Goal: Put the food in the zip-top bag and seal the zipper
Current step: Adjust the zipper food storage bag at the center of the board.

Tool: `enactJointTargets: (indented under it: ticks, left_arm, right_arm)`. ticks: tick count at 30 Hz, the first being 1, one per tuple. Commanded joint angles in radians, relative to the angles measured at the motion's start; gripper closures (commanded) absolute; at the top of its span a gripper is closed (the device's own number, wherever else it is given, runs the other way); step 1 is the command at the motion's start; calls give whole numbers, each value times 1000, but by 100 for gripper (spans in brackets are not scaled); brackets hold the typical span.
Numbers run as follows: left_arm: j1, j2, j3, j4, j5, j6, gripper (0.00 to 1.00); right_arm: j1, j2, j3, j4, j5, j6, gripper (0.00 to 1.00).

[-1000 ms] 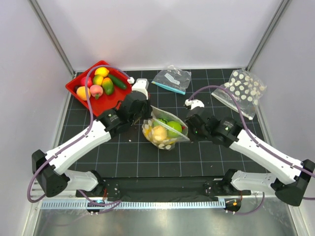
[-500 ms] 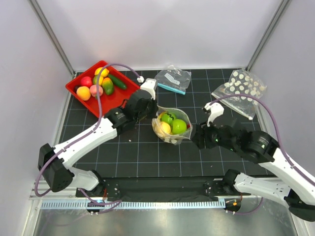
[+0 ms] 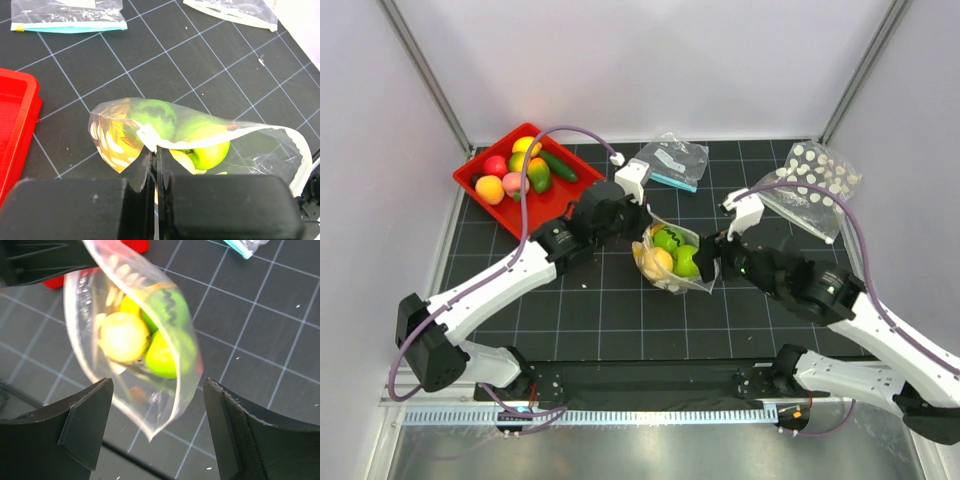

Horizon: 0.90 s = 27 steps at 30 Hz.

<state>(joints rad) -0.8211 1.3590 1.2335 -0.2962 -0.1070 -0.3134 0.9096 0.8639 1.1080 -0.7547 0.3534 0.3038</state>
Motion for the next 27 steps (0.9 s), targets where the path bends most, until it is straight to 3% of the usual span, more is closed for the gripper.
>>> enactJointTargets:
  ticks: [1, 5, 6, 8, 11, 12, 17, 22, 25, 27]
  left_arm:
    - [5, -46, 40, 29, 36, 27, 100]
    - [5, -44, 50, 2, 67, 31, 100]
    - [5, -43, 60, -7, 67, 31, 100]
    - [5, -41, 70, -32, 76, 40, 100]
    - [5, -34, 99, -63, 89, 53, 100]
    - [5, -29, 116, -70, 102, 54, 100]
    - [5, 38, 173, -55, 386, 76, 100]
    - [5, 135, 239, -52, 689, 43, 100]
    - [4, 198, 258, -6, 905, -27, 100]
    - [4, 238, 256, 28, 970, -64, 100]
  right_arm:
    - [0, 64, 7, 95, 81, -78, 20]
    - [0, 159, 6, 78, 202, -77, 21]
    - [0, 191, 1, 75, 237, -72, 26]
    - [-2, 213, 4, 51, 220, -54, 66]
    - [0, 212, 16, 43, 90, -34, 96]
    - [2, 199, 21, 48, -15, -29, 99]
    - [51, 176, 41, 87, -218, -12, 98]
    - [75, 124, 38, 146, -388, 23, 83]
    - [81, 104, 27, 169, -430, 44, 81]
    - [81, 90, 20, 179, -459, 57, 79]
